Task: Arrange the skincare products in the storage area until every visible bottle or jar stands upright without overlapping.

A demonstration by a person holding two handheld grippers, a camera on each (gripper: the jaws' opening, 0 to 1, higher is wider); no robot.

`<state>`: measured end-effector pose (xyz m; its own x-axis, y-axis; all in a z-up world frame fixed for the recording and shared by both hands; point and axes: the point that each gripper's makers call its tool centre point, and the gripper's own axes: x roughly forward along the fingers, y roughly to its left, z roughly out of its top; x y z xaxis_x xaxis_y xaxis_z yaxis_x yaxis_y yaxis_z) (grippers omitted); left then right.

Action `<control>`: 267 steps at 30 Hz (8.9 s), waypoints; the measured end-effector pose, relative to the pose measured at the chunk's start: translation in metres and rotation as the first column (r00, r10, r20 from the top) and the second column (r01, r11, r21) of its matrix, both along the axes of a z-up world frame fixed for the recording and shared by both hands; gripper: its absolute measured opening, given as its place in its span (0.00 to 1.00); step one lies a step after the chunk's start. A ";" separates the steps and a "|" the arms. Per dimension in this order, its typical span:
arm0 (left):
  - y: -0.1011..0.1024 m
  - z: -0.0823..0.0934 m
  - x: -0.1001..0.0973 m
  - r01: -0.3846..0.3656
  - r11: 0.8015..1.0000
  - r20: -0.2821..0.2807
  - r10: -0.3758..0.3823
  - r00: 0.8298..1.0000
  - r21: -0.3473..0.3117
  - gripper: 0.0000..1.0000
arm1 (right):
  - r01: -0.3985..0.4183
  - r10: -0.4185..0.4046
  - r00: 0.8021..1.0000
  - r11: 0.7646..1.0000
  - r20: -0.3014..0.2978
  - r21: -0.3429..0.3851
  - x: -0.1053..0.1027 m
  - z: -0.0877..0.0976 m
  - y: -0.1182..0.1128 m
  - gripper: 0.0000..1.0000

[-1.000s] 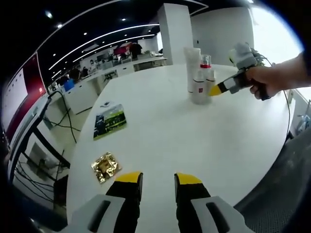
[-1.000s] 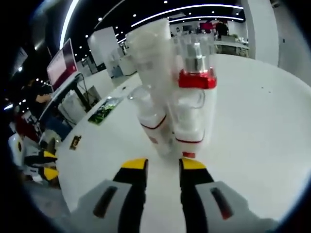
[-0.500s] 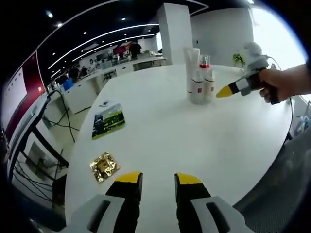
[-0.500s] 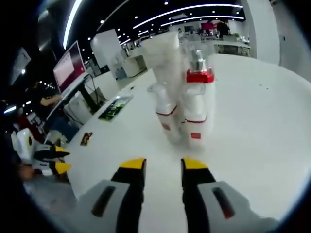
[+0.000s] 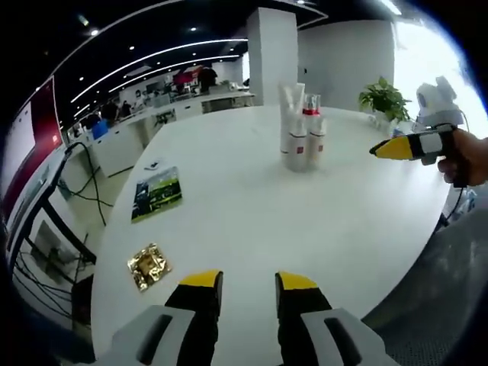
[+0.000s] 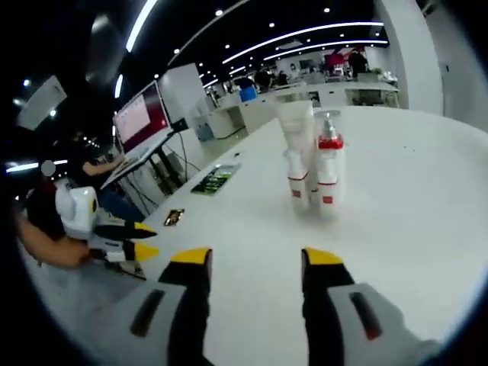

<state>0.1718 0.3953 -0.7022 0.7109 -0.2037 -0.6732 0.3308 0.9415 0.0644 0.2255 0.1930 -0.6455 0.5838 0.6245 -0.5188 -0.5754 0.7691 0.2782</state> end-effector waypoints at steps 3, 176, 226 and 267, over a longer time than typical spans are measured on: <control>0.000 0.000 0.001 -0.018 0.999 -0.010 0.017 1.000 -0.037 0.29 | -0.004 0.004 1.000 1.000 0.021 0.003 -0.002 0.007 0.003 0.50; -0.132 0.102 -0.001 0.455 0.881 0.150 -0.437 0.887 -0.128 0.21 | 0.390 -0.129 0.874 0.761 -0.468 0.518 -0.040 0.057 0.052 0.10; -0.115 0.183 -0.014 0.185 0.238 0.093 -0.353 0.931 -0.953 0.06 | -0.006 0.302 0.919 0.655 -0.255 0.755 -0.058 0.123 0.053 0.12; -0.096 0.182 0.009 -0.053 -0.015 -0.048 -0.219 0.974 -0.998 0.02 | -0.019 0.400 0.865 0.631 -0.304 0.776 -0.089 0.111 0.074 0.07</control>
<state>0.1812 0.2988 -0.5198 0.5564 -0.8097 0.1866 0.2865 -0.0238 -0.9578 0.1365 0.2674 -0.5343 0.2326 0.9724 0.0199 -0.3726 0.0702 0.9253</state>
